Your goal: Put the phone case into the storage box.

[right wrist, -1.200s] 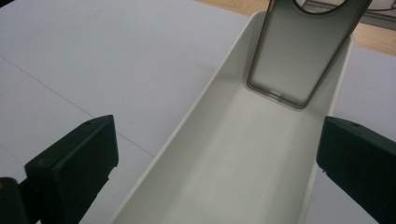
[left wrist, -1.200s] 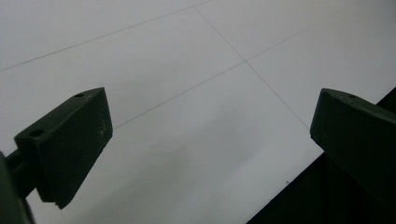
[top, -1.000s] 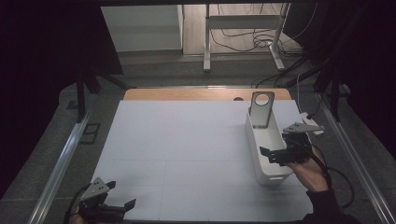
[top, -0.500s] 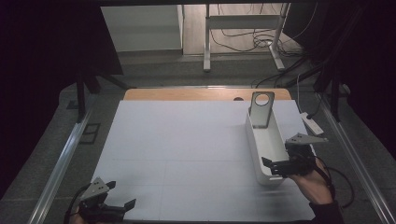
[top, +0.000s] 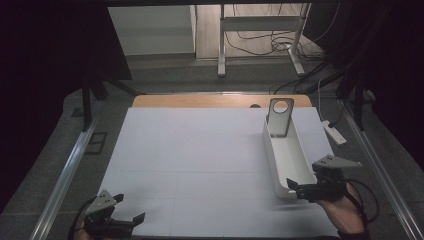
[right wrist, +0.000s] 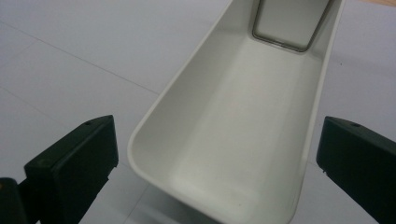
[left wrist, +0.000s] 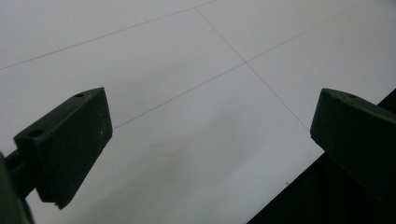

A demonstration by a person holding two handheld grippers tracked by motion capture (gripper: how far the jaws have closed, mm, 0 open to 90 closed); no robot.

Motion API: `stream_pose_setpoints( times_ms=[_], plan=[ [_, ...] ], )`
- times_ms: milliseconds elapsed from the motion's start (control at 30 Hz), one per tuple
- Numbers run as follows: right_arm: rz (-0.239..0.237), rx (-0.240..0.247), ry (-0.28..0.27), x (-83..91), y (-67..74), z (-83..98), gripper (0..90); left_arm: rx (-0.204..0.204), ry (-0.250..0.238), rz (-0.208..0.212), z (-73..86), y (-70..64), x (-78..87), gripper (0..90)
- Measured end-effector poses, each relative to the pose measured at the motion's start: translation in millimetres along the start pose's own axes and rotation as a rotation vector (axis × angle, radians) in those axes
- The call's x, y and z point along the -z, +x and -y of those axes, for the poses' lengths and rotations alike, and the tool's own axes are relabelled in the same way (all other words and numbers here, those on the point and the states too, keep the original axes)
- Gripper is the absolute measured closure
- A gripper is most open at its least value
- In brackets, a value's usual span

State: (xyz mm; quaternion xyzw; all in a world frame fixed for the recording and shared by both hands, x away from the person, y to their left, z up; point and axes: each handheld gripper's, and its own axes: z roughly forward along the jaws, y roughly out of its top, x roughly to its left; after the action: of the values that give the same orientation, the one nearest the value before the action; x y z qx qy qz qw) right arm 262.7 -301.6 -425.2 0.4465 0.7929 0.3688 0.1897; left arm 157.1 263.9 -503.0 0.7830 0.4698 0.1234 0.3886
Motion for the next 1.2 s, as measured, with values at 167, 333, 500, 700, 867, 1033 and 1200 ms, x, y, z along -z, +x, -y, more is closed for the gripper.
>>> stream_pose_setpoints(
  times_ms=[167,333,500,700,867,1033,1200],
  plan=[
    [0.001,-0.012,-0.003,5.9,2.9,11.1,0.0,0.001,-0.002,0.000,0.1,0.5,0.1,0.0],
    [0.005,-0.015,0.002,10.2,7.5,23.0,0.0,0.004,-0.006,0.000,0.4,0.5,0.4,0.0],
    [0.010,-0.006,0.012,12.3,12.1,29.8,0.0,0.005,-0.007,0.001,0.4,0.4,0.7,0.0],
    [0.030,-0.022,0.028,16.2,13.8,40.9,0.0,0.005,-0.011,0.001,0.6,0.5,0.9,0.0],
    [0.040,-0.031,0.052,14.8,13.7,49.4,0.0,0.002,-0.013,0.001,0.7,0.5,1.1,0.0],
    [0.050,-0.030,0.076,12.6,13.8,53.8,0.0,0.002,-0.016,0.000,0.9,0.7,1.3,0.0],
    [0.056,-0.027,0.108,9.1,12.5,58.4,0.0,0.002,-0.017,0.001,1.1,0.7,1.6,0.0]
  ],
)
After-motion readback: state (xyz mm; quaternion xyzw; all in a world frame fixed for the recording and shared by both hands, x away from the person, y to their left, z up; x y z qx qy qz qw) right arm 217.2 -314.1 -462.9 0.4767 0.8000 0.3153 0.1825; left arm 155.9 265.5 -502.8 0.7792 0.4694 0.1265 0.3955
